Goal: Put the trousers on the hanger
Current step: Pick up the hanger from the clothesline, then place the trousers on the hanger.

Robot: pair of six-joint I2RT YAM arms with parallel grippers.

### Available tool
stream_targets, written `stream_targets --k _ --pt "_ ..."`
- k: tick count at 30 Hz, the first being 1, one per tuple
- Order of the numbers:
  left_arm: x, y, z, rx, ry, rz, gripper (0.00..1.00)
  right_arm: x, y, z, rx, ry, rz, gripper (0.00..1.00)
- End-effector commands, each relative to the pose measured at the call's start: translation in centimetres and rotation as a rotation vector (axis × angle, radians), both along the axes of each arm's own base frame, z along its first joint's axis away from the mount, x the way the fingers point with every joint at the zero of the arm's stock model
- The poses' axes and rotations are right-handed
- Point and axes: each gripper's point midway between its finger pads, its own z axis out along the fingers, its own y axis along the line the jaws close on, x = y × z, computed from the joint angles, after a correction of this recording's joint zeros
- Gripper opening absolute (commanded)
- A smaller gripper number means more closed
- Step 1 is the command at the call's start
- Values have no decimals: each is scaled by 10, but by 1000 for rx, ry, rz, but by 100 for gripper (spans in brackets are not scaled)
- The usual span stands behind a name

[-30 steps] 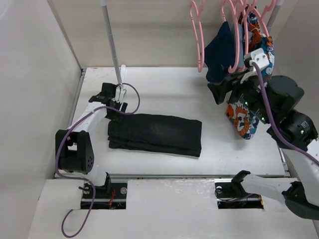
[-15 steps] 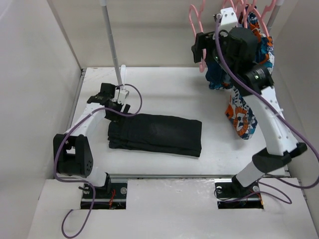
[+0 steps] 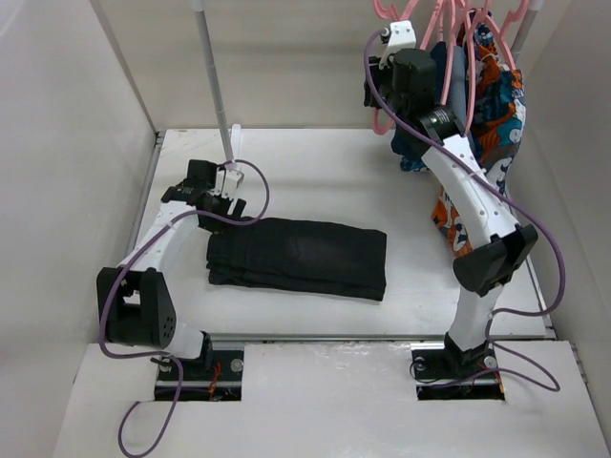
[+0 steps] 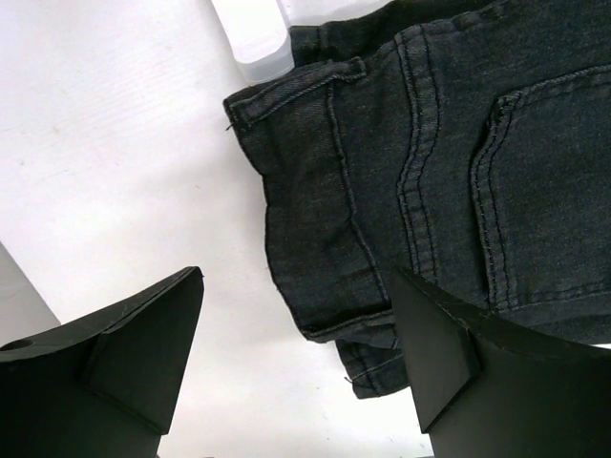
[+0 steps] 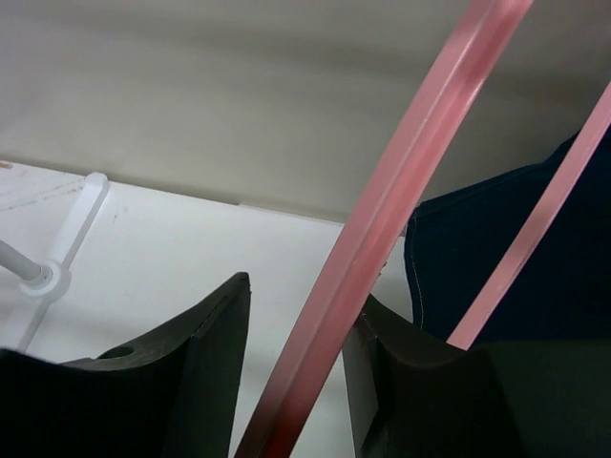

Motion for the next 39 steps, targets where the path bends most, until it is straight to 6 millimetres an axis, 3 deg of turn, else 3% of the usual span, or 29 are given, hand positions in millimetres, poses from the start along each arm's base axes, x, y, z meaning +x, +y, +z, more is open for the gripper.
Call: stream_targets --k 1,5,8,14,15,16,18,21,22,24,25,27,28,29,31,32,35,37,39 --pt "-4 5 13 11 -38 10 77 -13 -4 65 77 -185 -27 0" --pt "-4 5 16 10 -47 10 77 -27 -4 76 82 -214 -36 0" --pt "-4 5 18 10 -47 10 77 -43 7 94 95 -250 43 0" --pt "3 4 35 5 -88 10 77 -97 38 135 143 -357 267 0" --pt "5 4 41 2 -108 10 80 -101 46 123 137 -339 294 0" --pt "5 4 41 -2 -108 18 80 -116 49 134 180 -362 318 0" --pt "9 1 53 -19 -141 21 85 -129 61 125 201 -331 367 0" --pt "15 2 72 -42 -214 33 92 -146 81 95 231 -264 449 0" --pt "17 -1 78 -61 -237 38 96 -147 91 65 210 -207 473 0" --pt "19 -4 95 -87 -312 37 99 -163 105 46 241 -159 529 0" --pt "20 -6 103 -100 -343 30 99 -166 113 16 237 -101 552 0" --pt "16 -11 125 -141 -423 14 100 -180 126 1 285 -71 601 0" --pt "17 -20 136 -181 -460 -21 100 -185 134 -13 291 -44 622 0" --pt "10 -25 149 -217 -494 -37 100 -197 145 -41 284 9 649 0" --pt "8 -45 172 -307 -535 -114 100 -203 154 -63 316 54 637 0" --pt "0 -51 176 -335 -510 -141 100 -212 161 -92 308 110 640 0" --pt "-6 -80 188 -483 -448 -213 100 -223 170 -118 363 157 615 0" --pt "-7 -91 188 -556 -406 -215 100 -222 173 -157 351 225 576 0" --pt "-7 -102 189 -610 -379 -224 100 -226 177 -183 344 279 563 0"
